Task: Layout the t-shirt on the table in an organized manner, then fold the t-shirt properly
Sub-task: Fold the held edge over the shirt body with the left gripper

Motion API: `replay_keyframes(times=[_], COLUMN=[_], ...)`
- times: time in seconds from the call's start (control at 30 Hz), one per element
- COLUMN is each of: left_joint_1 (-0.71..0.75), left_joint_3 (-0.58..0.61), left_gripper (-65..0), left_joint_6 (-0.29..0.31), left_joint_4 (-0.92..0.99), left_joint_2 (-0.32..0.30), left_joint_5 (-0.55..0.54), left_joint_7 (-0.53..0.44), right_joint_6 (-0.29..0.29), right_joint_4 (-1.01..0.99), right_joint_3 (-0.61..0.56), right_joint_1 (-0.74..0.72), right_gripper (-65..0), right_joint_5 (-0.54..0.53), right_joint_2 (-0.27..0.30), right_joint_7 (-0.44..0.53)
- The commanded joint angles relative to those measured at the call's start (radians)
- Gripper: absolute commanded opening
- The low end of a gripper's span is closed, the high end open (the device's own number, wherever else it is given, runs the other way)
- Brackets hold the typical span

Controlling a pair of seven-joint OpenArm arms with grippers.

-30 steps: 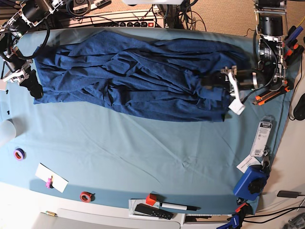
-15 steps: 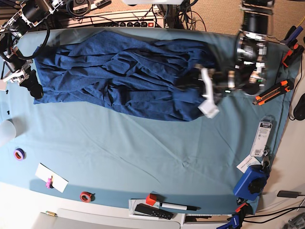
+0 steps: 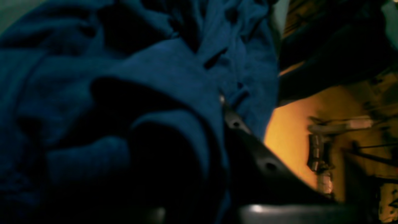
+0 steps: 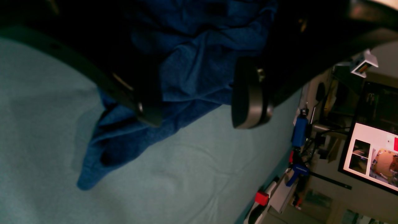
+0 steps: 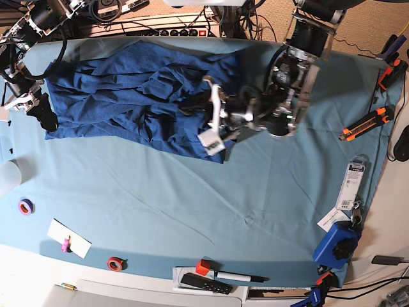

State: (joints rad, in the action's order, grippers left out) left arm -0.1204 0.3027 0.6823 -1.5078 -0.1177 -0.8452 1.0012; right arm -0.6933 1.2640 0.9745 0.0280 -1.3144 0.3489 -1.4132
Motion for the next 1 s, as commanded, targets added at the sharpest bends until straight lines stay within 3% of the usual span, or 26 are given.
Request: replay_keyframes(times=[0.0,0.17,0.37,0.57,0.87,0.97], left_joint_1=[-0.021,-0.03,-0.03,-0.044,-0.052,-0.052], left_joint_3=[0.018,0.101,0.135,0.135,0.138,0.158], left_gripper=[-65.0,-65.0,-65.0,-48.6,-47.6,-43.0], left_joint_6=[-0.007,-0.013,-0.013,-0.013,-0.012,-0.012], left_joint_4=[-0.017,-0.016,-0.016,-0.016,-0.016,-0.016], left_joint_2=[0.006,0.006,0.007,0.021,0.099,0.119], left_joint_5=[0.002,0.12,0.136,0.156,0.225,0.234], left_joint_7=[-0.044,-0.103,-0.119,-0.146,-0.146,-0.146], right_joint_6=[-0.005,-0.005,-0.005,-0.005,-0.005,-0.005], right_joint_4=[0.018,0.018,0.018,0.018,0.018,0.018], right_joint_3=[0.005,0.005,0.005,0.005,0.005,0.005], right_joint_1=[-0.008,-0.008,-0.008,-0.008,-0.008,-0.008], right_gripper=[-30.1,-30.1,-30.1,-30.1,-30.1,-30.1], right_joint_5=[-0.027,-0.027,-0.027,-0.027,-0.027,-0.027], right_joint_2=[0.026,0.026,0.025,0.025,0.025,0.025], right_joint_7=[0.017,0.017,0.017,0.017,0.017,0.017])
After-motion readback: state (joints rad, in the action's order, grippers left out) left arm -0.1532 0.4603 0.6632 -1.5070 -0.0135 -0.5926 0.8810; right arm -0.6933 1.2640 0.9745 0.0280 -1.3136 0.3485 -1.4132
